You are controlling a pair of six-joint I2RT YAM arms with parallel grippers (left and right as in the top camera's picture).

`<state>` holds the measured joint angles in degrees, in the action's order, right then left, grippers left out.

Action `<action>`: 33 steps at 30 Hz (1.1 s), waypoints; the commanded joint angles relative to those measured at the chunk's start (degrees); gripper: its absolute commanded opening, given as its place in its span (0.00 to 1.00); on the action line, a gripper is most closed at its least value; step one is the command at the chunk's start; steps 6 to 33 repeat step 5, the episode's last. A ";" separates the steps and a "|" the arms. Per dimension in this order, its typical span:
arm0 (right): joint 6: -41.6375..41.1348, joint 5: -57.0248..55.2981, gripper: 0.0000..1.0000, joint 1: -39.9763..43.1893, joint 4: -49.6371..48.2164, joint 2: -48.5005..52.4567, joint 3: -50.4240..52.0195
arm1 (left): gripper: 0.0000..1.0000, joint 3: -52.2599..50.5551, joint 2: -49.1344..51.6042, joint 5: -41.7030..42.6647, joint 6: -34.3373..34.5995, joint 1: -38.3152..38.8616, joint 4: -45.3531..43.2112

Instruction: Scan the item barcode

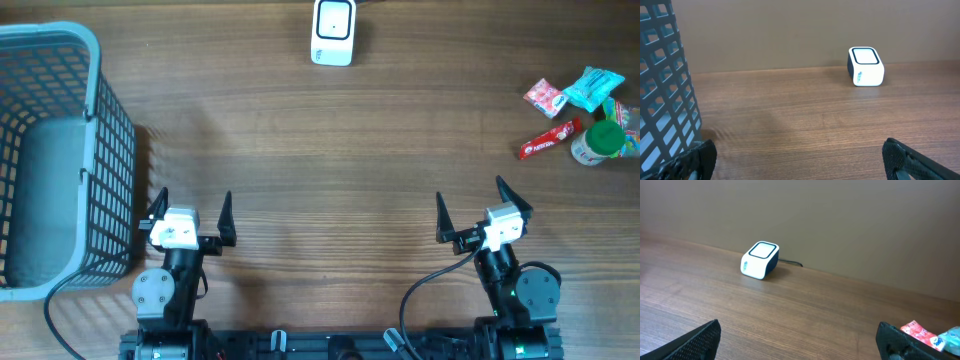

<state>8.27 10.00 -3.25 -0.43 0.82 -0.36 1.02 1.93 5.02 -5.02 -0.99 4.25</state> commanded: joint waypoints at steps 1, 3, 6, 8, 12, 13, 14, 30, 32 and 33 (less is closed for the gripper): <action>0.61 -1.01 1.00 -0.24 -0.15 -0.57 0.07 | 1.00 -0.70 0.17 -0.57 0.79 0.42 -0.20; 0.61 -1.01 1.00 -0.24 -0.15 -0.57 0.07 | 1.00 -0.70 0.17 -0.57 0.79 0.42 -0.20; 0.61 -1.01 1.00 -0.24 -0.15 -0.57 0.07 | 1.00 -0.70 0.17 -0.57 0.79 0.42 -0.20; 0.61 -1.01 1.00 -0.24 -0.15 -0.57 0.07 | 1.00 -0.70 0.17 -0.57 0.79 0.42 -0.20; 0.61 -1.01 1.00 -0.24 -0.15 -0.57 0.07 | 1.00 -0.70 0.17 -0.57 0.79 0.42 -0.20; 0.61 -1.01 1.00 -0.24 -0.15 -0.57 0.07 | 1.00 -0.70 0.17 -0.57 0.79 0.42 -0.20; 0.61 -1.01 1.00 -0.24 -0.15 -0.57 0.07 | 1.00 -0.70 0.17 -0.57 0.79 0.42 -0.20; 0.61 -1.01 1.00 -0.24 -0.15 -0.57 0.07 | 1.00 -0.70 0.17 -0.57 0.79 0.42 -0.20; 0.61 -1.01 1.00 -0.24 -0.15 -0.57 0.07 | 1.00 -0.70 0.17 -0.57 0.79 0.42 -0.20; 0.61 -1.01 1.00 -0.24 -0.15 -0.57 0.07 | 1.00 -0.70 0.17 -0.57 0.79 0.42 -0.20</action>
